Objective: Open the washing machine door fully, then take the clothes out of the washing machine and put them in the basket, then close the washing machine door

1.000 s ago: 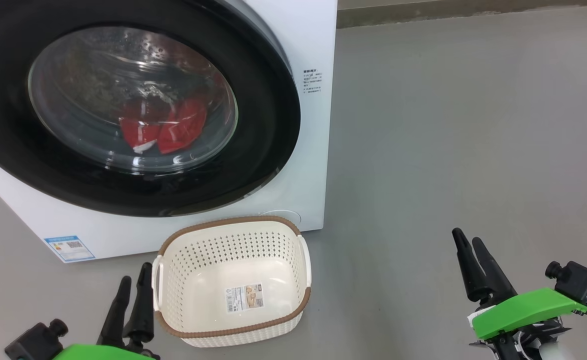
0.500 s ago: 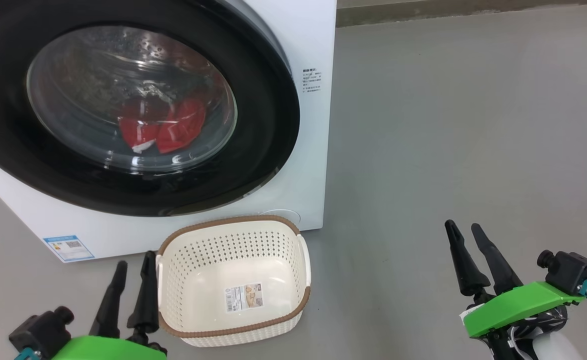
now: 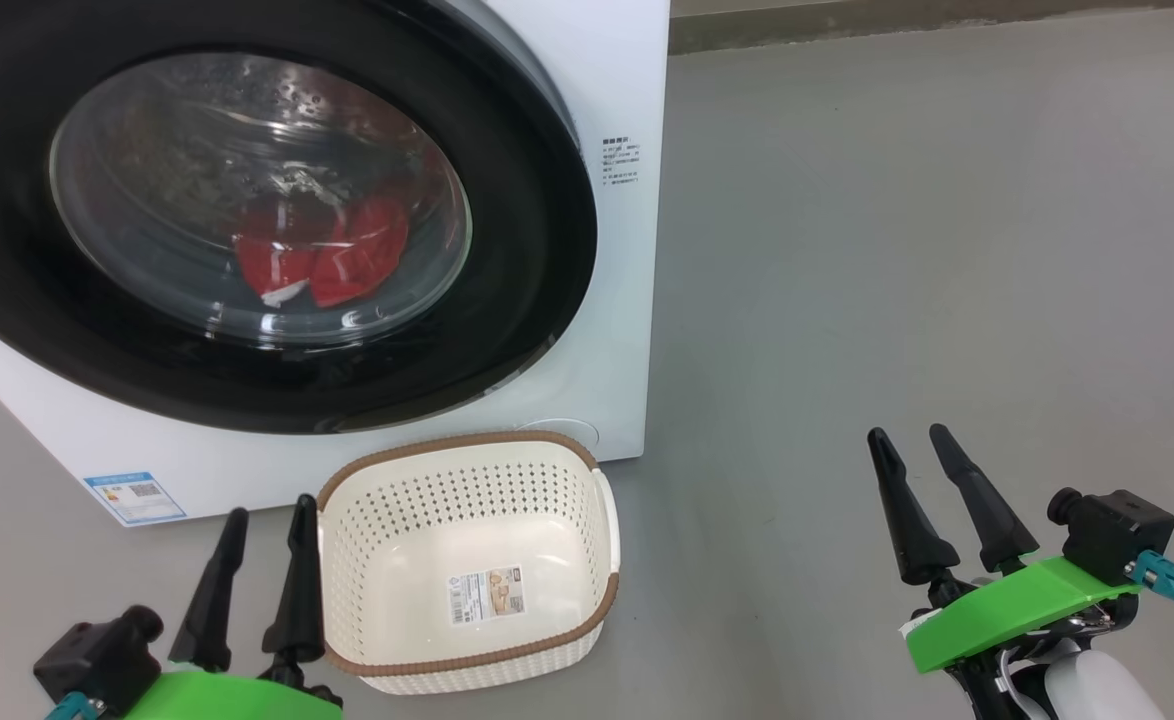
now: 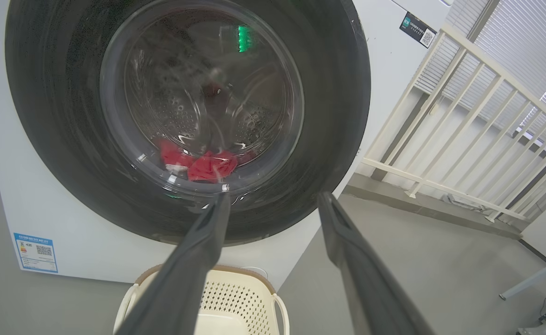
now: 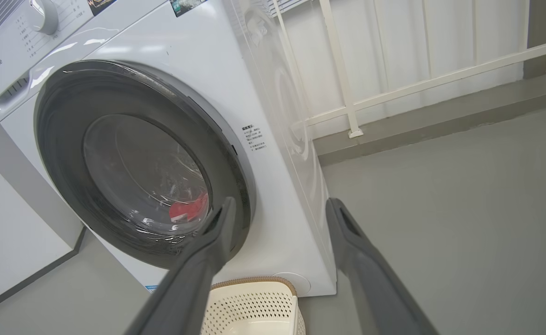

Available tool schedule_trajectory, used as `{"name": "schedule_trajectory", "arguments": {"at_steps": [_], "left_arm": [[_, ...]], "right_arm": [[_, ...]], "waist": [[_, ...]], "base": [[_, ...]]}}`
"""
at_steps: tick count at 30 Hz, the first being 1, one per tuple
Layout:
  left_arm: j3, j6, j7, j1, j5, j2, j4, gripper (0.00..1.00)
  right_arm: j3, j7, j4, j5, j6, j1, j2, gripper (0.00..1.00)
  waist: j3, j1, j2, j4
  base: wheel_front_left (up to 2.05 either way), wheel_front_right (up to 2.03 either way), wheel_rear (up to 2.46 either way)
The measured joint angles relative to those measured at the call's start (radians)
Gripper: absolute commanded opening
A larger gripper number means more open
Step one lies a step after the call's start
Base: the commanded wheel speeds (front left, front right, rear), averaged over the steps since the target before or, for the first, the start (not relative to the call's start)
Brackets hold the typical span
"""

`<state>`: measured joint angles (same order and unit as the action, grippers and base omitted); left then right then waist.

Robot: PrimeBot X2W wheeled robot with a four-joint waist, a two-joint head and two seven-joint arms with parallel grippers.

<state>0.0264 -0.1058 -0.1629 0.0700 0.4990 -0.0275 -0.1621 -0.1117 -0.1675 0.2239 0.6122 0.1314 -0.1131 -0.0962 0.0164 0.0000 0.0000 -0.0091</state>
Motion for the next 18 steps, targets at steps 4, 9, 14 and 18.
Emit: {"name": "schedule_trajectory", "arguments": {"at_steps": [4, 9, 14, 18], "left_arm": [[-0.002, 0.0, -0.016, 0.016, -0.043, -0.001, 0.008, 1.0], [-0.004, 0.0, -0.03, 0.019, -0.1, -0.001, 0.015, 1.0], [-0.004, 0.001, -0.044, 0.019, -0.159, -0.002, 0.019, 1.0], [-0.008, 0.001, -0.053, 0.02, -0.201, -0.005, 0.019, 1.0]], "right_arm": [[-0.004, -0.01, -0.004, -0.033, 0.0, -0.004, -0.005, 1.0], [-0.006, -0.026, -0.015, -0.087, 0.0, -0.017, -0.015, 1.0], [-0.025, -0.039, -0.021, -0.141, 0.0, -0.018, -0.023, 1.0], [-0.031, -0.052, -0.025, -0.185, 0.0, -0.019, -0.025, 1.0]], "waist": [[0.001, 0.0, 0.0, -0.001], [0.002, 0.0, 0.0, -0.001], [0.003, 0.0, 0.0, -0.002], [0.002, 0.0, 0.0, -0.001]], "base": [[0.0, 0.0, 0.0], [0.0, 0.0, 0.0], [0.0, 0.0, 0.0], [0.0, 0.0, 0.0]]}}
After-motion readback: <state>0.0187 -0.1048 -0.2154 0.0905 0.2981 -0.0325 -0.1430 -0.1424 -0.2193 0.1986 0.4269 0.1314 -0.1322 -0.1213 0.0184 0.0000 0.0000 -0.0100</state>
